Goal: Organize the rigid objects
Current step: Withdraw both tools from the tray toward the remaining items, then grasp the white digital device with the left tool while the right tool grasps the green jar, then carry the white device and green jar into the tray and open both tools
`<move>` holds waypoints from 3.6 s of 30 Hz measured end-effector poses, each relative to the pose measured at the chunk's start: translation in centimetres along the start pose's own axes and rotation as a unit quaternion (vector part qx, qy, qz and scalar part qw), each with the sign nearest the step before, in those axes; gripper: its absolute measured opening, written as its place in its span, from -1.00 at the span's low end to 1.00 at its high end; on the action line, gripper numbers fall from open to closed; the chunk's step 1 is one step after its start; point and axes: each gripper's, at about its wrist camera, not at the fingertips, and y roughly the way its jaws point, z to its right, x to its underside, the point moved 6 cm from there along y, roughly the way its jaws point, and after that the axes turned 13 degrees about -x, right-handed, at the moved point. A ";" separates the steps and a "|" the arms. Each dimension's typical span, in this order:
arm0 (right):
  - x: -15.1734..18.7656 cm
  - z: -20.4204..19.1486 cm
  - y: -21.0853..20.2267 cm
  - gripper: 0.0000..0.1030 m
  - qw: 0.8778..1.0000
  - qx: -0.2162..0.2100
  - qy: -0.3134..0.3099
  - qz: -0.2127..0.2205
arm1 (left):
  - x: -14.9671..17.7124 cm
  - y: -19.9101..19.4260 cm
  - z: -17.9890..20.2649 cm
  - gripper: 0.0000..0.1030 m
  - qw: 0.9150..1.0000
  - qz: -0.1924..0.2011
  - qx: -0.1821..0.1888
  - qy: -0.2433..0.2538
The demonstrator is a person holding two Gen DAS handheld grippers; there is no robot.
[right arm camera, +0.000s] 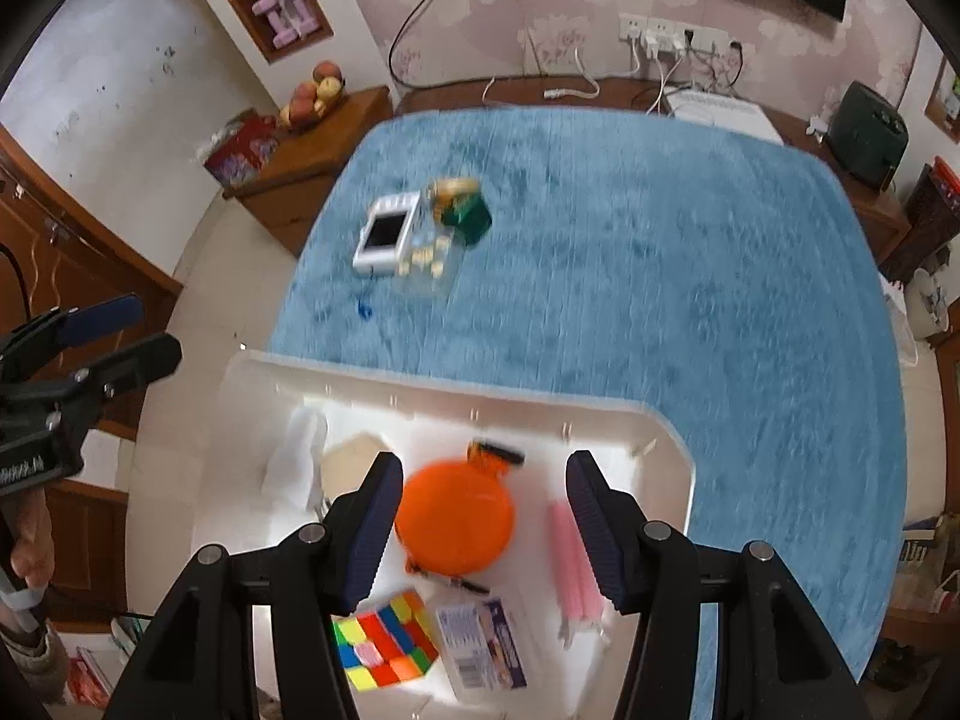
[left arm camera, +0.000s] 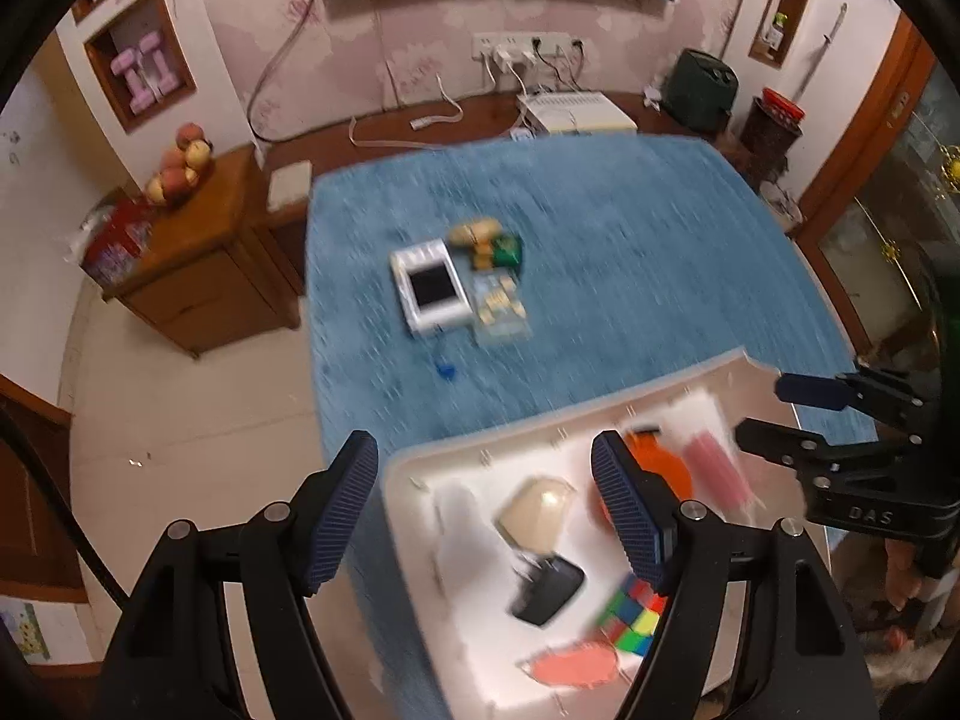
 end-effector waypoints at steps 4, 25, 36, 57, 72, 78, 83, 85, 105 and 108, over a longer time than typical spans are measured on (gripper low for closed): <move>-2.5 0.2 -0.4 0.12 1.000 0.001 0.002 0.015 | -2.5 -0.1 -1.8 0.49 1.000 0.022 -0.019 -0.001; -13.5 0.5 10.0 0.12 0.997 0.000 -0.073 -0.017 | -9.2 14.6 -4.2 0.49 0.993 -0.106 0.015 -0.055; -15.3 2.9 15.9 0.12 0.995 -0.012 -0.079 -0.057 | -10.5 21.4 -2.7 0.49 0.977 -0.190 0.031 -0.092; -16.7 2.5 20.3 -0.08 0.990 -0.049 -0.108 -0.079 | -9.2 25.2 -1.9 0.50 0.962 -0.245 0.027 -0.119; -16.3 1.9 21.1 -0.08 0.981 -0.028 -0.160 -0.103 | -7.9 25.1 -2.2 0.49 0.959 -0.258 0.010 -0.114; -16.1 2.2 21.5 -0.10 0.983 -0.027 -0.148 -0.105 | -7.7 25.1 -2.1 0.38 0.959 -0.260 0.007 -0.115; -15.7 3.2 20.2 -0.10 0.987 -0.023 -0.124 -0.101 | -8.3 25.3 -0.8 0.18 0.958 -0.262 0.020 -0.118; -15.6 3.6 19.4 -0.11 0.988 -0.023 -0.117 -0.096 | -8.0 25.2 -0.9 0.18 0.957 -0.261 0.022 -0.123; -10.2 1.5 2.8 -0.11 0.994 -0.059 -0.085 0.033 | -8.2 10.2 -1.7 0.18 0.985 -0.146 0.042 -0.079; -7.9 0.7 0.5 -0.11 0.994 -0.062 -0.077 0.043 | -7.3 6.8 -1.3 0.18 0.990 -0.120 0.043 -0.062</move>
